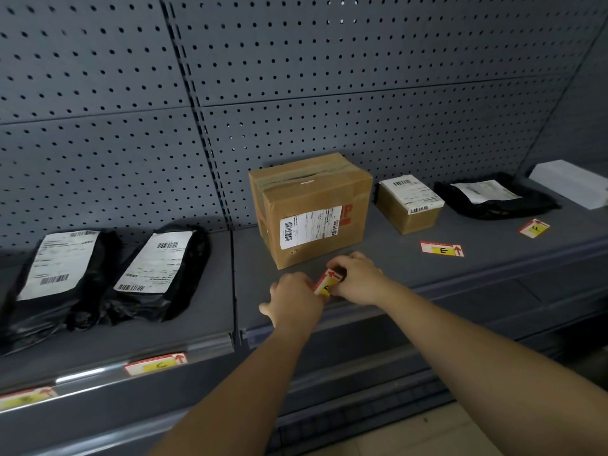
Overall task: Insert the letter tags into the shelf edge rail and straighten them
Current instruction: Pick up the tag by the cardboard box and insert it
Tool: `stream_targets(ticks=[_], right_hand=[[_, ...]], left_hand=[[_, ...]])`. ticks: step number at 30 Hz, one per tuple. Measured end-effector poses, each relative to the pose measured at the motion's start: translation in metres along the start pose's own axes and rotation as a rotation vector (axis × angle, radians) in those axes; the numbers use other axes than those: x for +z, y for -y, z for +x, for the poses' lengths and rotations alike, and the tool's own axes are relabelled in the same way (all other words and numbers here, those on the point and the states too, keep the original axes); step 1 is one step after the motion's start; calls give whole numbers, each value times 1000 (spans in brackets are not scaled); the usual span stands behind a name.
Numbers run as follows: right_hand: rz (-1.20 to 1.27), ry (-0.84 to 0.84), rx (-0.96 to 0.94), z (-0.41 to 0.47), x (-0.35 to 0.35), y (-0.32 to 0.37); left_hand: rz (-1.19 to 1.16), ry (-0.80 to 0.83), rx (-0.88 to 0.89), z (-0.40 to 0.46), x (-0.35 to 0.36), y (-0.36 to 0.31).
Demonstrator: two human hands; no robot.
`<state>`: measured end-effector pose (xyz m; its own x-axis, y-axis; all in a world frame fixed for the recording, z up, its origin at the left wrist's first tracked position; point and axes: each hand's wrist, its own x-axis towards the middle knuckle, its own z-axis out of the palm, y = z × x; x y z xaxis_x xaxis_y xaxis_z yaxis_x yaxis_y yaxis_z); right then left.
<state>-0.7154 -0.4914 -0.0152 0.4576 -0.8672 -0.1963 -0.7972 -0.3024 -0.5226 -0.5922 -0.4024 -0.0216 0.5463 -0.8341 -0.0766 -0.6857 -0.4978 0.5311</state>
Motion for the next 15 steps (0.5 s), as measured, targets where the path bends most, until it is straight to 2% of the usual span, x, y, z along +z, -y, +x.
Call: stream_targets(ticks=[4,7,10,15], right_hand=[[210,-129,-81,-4,-3,-5],[263,-215,-110,-11,-7,-10],[288,-220,-128,-16,-11,-16],[383,-217,-162,-22,-22,-30]], left_hand=[[-75,-59,57,0,4,8],[-116,-92,103,-2,6,11],[-136,-134,151,-4,7,12],[-111,-374,388,-23,11,18]])
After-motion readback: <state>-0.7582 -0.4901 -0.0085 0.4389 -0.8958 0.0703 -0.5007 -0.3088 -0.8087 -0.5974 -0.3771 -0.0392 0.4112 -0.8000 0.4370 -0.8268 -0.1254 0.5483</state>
